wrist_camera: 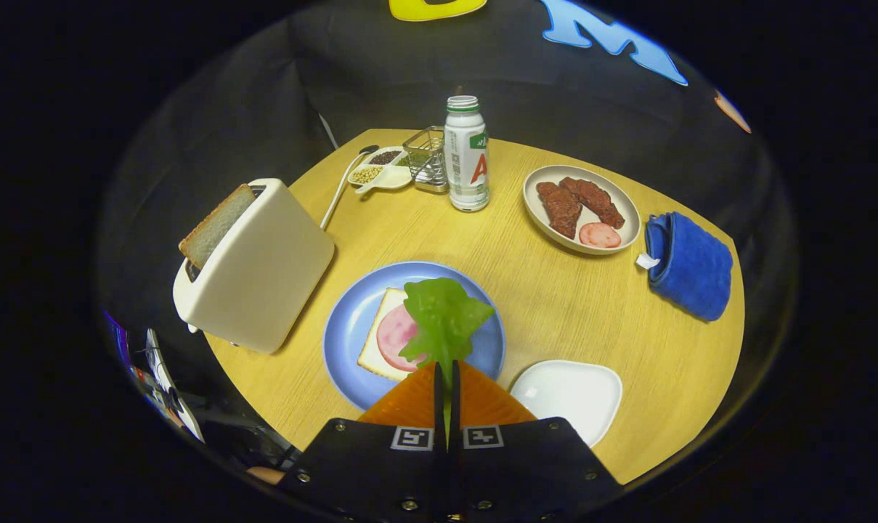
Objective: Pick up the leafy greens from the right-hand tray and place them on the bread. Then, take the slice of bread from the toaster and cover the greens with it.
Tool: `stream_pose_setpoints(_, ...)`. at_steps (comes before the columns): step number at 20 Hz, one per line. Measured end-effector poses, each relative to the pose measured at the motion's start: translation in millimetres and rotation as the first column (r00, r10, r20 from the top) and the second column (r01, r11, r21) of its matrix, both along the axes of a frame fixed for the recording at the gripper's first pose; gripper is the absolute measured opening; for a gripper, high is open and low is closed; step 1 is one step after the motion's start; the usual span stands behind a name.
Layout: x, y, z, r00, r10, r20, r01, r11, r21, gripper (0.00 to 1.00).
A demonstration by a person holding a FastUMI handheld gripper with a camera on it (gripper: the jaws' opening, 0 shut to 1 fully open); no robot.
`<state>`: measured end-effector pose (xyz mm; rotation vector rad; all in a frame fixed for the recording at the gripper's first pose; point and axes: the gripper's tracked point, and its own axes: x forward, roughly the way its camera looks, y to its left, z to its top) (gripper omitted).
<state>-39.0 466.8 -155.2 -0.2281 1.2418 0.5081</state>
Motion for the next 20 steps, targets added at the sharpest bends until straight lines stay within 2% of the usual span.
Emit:
stream_pose_setpoints(9,13,37,-22,0.999,0.009,0.032,-0.007,0.998,-0.056,0.01)
stream_pose_setpoints(14,5,42,-34,1.000,0.008,-0.002,-0.008,0.999,-0.053,0.12)
stream_pose_setpoints(16,4,45,-34,1.000,-0.004,-0.006,0.004,0.999,-0.036,0.20)
stream_pose_setpoints(20,7,41,-30,1.000,0.010,0.023,-0.009,0.999,-0.051,0.25)
